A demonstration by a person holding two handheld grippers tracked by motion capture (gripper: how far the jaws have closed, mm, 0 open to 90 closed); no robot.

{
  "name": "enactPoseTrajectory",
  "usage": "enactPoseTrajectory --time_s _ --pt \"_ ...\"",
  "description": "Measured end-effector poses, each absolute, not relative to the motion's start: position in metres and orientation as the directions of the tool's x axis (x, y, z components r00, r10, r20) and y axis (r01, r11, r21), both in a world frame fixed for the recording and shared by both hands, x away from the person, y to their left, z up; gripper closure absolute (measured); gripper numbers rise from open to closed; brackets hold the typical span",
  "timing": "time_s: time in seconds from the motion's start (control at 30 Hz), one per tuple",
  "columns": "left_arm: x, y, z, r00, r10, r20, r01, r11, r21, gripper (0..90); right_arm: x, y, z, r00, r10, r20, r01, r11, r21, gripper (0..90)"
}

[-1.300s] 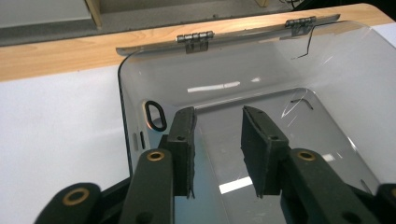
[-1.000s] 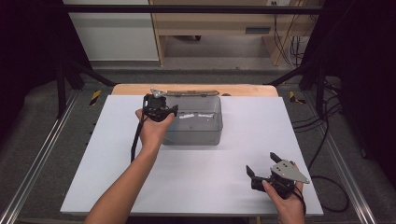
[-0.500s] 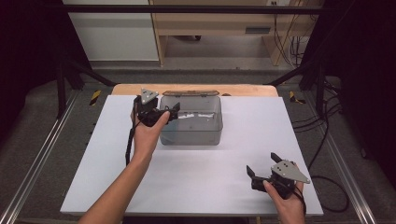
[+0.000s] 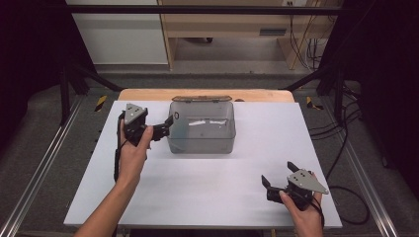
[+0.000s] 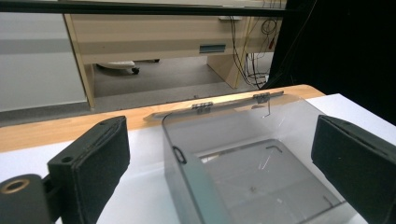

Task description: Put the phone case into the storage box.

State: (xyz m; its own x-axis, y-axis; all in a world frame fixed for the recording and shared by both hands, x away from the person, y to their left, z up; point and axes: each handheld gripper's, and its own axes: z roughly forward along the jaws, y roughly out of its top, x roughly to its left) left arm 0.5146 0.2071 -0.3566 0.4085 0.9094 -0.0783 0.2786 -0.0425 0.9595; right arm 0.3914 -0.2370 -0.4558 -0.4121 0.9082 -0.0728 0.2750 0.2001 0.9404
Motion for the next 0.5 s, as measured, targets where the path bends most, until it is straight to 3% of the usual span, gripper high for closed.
enactPoseTrajectory --time_s 0.23,0.5 --pt "0.494 0.237 -0.360 0.396 0.913 -0.099 0.250 -0.003 0.968 4.4 0.390 -0.236 -0.456 -0.419 0.904 -0.085 0.268 0.213 0.940 3.1" --pt "0.468 0.273 -0.373 0.395 0.917 -0.054 0.211 -0.033 0.977 4.3 0.390 -0.238 -0.456 -0.425 0.902 -0.078 0.247 0.199 0.948 3.3"
